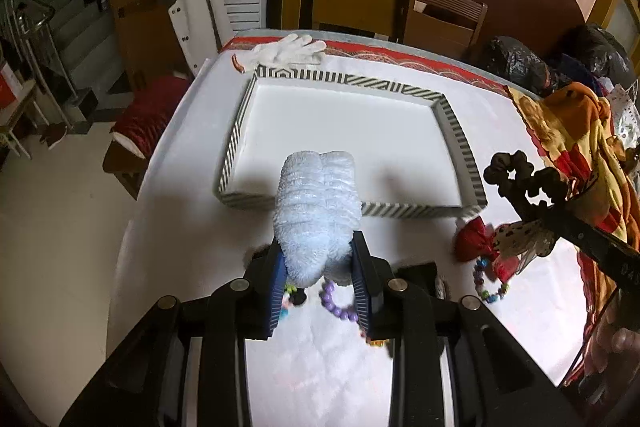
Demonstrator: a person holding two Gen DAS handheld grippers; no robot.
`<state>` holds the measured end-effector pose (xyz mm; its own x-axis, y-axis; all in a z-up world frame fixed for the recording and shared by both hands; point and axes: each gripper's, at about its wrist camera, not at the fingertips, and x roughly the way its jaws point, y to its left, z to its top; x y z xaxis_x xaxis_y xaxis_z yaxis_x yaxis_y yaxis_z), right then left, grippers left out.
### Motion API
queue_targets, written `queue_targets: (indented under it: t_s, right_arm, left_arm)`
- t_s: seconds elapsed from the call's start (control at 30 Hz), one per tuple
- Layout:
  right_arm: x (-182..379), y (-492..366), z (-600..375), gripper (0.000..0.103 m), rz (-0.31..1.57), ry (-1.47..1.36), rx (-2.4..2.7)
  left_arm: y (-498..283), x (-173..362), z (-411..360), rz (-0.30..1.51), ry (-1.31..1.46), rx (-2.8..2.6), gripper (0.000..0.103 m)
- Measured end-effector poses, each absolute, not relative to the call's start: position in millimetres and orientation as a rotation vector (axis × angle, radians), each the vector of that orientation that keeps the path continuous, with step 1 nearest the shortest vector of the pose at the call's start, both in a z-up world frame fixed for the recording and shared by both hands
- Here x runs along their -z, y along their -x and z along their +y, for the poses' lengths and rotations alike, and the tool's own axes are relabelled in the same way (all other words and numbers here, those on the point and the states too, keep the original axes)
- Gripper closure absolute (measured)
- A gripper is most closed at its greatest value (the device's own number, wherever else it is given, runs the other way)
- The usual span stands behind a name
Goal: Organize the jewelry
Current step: 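Carry the scrunchie with the left tool while the right tool carries the bow over the striped tray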
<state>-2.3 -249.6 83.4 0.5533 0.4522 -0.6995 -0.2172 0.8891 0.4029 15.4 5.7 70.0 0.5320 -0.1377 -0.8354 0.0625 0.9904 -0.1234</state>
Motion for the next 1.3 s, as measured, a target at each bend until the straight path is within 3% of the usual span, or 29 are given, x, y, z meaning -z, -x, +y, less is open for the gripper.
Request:
queue_targets:
  t_s: [0.67,1.3]
  right_arm:
    - [-69,-71,-237,0.084,0.937,-0.311,-0.339]
    - [12,-139,-236,0.084,1.092,-0.436,-0.284]
  left_arm:
    - [-96,-54,1,1.000,0.026,0.101,0.080]
    - [-161,9,-13,1.129,0.099,0.155,0.079]
